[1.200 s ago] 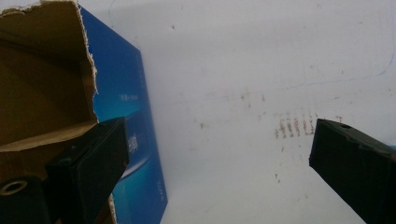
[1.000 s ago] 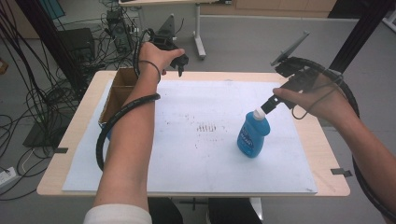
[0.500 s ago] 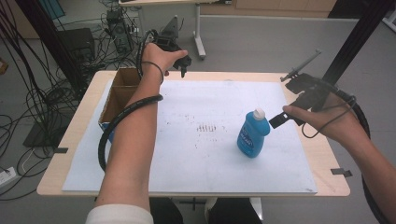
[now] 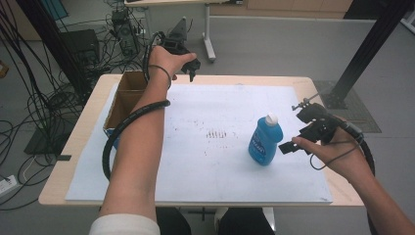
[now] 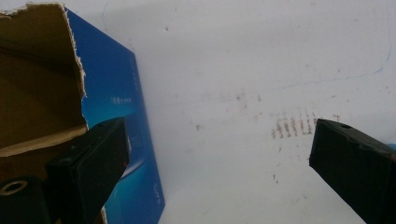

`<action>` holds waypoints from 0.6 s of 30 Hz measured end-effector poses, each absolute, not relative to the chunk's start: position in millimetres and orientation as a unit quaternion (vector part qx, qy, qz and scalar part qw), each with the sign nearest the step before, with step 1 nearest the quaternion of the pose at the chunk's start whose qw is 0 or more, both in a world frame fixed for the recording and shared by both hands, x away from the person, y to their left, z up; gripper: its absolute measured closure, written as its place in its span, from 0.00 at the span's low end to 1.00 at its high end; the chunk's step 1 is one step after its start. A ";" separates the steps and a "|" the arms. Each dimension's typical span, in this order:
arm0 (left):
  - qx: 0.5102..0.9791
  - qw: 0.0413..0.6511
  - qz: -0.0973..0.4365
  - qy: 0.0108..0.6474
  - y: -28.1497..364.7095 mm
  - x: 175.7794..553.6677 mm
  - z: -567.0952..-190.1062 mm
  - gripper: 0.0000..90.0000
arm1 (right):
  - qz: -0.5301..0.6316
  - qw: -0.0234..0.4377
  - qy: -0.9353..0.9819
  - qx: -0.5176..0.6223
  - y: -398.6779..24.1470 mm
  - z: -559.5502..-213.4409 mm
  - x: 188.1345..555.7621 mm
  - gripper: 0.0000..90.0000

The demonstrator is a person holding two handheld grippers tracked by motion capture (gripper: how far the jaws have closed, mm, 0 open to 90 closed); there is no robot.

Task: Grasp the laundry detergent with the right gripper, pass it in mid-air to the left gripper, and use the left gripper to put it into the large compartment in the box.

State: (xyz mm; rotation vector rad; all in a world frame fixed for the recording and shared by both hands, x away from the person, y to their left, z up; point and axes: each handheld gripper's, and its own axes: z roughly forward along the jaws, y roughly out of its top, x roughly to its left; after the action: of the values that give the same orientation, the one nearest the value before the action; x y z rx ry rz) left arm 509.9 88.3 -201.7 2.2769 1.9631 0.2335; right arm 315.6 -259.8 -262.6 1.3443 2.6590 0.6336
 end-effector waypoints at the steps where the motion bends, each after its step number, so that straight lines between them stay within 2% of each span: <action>1: 0.754 0.063 0.077 0.650 88.3 509.9 -201.7 0.06 | 0.209 0.050 0.872 0.440 -260.3 -266.3 314.1 0.05; 18: 0.755 0.062 0.079 0.648 87.3 508.8 -209.5 0.06 | 0.318 0.116 0.837 0.430 -259.9 -338.5 294.0 0.05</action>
State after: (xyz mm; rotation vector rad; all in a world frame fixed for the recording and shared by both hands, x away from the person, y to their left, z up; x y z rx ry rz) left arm 508.8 87.3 -209.5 2.2837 1.9583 0.2378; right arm 294.0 -259.9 -338.5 1.2602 2.4516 0.9306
